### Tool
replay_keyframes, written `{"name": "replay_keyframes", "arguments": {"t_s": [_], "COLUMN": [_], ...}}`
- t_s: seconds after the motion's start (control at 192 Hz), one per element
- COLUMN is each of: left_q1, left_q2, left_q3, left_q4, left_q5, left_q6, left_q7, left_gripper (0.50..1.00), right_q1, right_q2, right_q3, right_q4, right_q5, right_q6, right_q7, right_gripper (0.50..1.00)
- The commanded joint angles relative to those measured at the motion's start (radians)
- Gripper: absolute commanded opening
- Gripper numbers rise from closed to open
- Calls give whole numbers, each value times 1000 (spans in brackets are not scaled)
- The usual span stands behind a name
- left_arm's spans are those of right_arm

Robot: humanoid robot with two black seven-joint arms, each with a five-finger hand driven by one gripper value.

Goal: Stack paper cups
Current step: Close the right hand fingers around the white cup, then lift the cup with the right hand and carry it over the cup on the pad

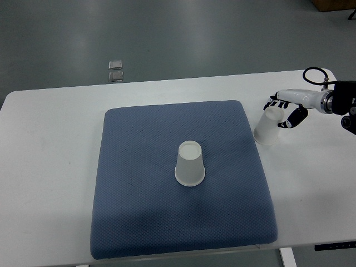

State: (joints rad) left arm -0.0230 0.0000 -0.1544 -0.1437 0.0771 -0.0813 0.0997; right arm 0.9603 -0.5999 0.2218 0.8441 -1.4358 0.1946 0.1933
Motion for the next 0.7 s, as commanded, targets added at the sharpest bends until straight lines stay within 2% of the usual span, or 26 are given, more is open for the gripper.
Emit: {"name": "replay_keyframes", "arguments": {"t_s": [0.0, 0.13, 0.343, 0.447, 0.499, 0.504, 0.525, 0.697], "left_q1": [0, 0, 0, 0, 0, 0, 0, 0], "left_q2": [0, 0, 0, 0, 0, 0, 0, 0], "left_q3": [-1, -1, -1, -1, -1, -1, 1, 1], "left_q4": [1, 0, 1, 0, 0, 0, 1, 0], "left_q5": [0, 1, 0, 0, 0, 0, 0, 0], "left_q6": [0, 0, 0, 0, 0, 0, 0, 0], "left_q7": [0, 0, 0, 0, 0, 0, 0, 0], "left_gripper": [1000, 1000, 1000, 1000, 1000, 1000, 1000, 1000], "right_q1": [2, 15, 137, 199, 199, 228, 236, 295], "right_q2": [0, -1, -35, -100, -100, -122, -127, -132], "right_q3": [2, 8, 21, 37, 37, 57, 67, 117], "right_q4": [0, 0, 42, 142, 142, 201, 226, 351], "right_q5": [2, 3, 25, 52, 52, 84, 97, 126], "right_q6": [-7, -12, 16, 77, 77, 106, 121, 227], "right_q7": [0, 0, 32, 43, 43, 43, 43, 43], "right_gripper": [670, 658, 641, 641, 641, 641, 641, 646]}}
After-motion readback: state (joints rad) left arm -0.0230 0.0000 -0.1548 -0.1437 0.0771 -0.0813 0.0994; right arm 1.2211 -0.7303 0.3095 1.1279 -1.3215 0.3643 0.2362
